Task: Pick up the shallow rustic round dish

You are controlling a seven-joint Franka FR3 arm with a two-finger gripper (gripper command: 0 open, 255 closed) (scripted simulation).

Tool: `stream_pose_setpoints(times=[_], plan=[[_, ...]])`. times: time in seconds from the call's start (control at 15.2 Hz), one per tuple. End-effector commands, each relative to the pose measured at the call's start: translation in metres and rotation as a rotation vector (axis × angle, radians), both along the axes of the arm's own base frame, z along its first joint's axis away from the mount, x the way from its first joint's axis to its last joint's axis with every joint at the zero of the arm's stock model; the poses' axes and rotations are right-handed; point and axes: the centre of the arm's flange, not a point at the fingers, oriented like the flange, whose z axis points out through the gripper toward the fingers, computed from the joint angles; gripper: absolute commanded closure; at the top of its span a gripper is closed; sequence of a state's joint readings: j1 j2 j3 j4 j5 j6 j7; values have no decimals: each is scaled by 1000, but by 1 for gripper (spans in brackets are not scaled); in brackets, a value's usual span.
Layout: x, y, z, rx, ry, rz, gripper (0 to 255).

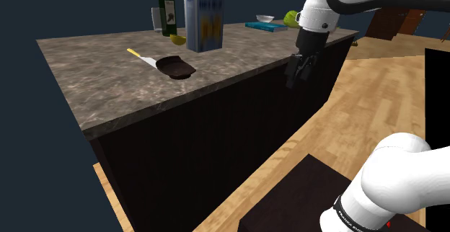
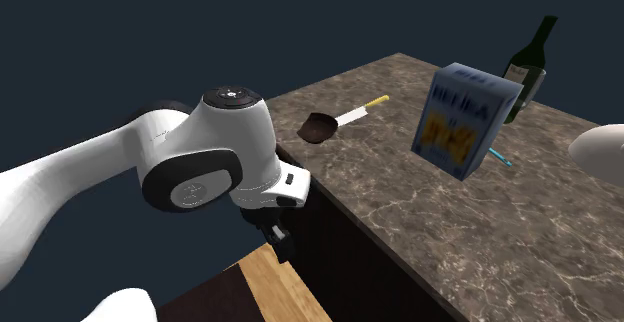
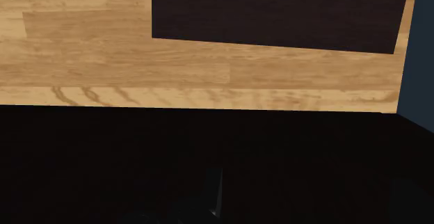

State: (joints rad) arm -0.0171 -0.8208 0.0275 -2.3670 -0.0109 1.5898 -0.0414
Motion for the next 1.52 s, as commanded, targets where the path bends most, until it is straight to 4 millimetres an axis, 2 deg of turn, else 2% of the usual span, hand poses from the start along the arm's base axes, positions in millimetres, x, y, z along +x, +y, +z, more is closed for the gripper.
stream_pose_setpoints(times=[0.0, 0.73, 1.45], plan=[[0, 0, 0, 0, 0, 0, 0], [105, 65, 4, 207, -19, -83, 0], [215, 118, 23, 413, -37, -166, 0]])
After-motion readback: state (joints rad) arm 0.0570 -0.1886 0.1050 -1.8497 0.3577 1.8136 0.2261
